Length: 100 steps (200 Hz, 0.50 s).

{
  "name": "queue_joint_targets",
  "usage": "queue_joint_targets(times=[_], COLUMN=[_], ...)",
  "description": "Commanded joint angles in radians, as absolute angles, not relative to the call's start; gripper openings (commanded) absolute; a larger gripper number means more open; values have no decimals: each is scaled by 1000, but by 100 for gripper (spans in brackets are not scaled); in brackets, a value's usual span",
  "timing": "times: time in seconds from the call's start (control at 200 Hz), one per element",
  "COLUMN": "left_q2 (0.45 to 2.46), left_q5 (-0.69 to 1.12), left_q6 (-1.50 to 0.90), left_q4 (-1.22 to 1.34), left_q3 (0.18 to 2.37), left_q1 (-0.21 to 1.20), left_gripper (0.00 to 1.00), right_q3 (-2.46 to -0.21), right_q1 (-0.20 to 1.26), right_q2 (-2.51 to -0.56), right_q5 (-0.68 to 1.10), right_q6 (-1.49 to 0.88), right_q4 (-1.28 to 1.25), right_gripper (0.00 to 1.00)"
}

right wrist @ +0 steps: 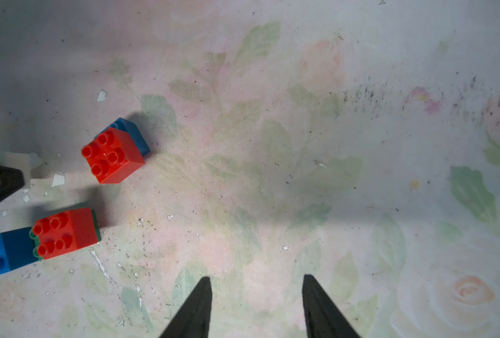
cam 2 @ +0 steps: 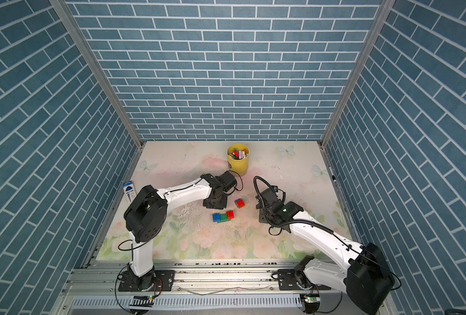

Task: Assemble the letter y with lego
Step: Pick up the lego brick from the center of the board, then place the lego brick at the center of the board.

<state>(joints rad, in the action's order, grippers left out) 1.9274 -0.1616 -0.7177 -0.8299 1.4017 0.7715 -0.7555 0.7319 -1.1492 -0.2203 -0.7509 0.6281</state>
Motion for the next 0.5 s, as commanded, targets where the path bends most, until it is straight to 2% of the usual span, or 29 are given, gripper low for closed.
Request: queue_joint_targets(times=[0.0, 0.27, 0.495], left_q2=[1860, 1758, 1759], left_q5=[-209, -192, -133], left_q6=[-718, -829, -894], left_q4=[-853, -794, -730], left_q3=[1332, 1156, 1088], left_q1=[759, 721, 716], left_gripper=[24, 25, 28], right_q3=[-768, -804, -835], right_q1=[727, 729, 729], right_q2=[-1167, -1208, -1245], right_q5=[-194, -170, -137], right_q6=[-744, -735, -704], right_q4=[625, 613, 611], right_gripper=[51, 51, 52])
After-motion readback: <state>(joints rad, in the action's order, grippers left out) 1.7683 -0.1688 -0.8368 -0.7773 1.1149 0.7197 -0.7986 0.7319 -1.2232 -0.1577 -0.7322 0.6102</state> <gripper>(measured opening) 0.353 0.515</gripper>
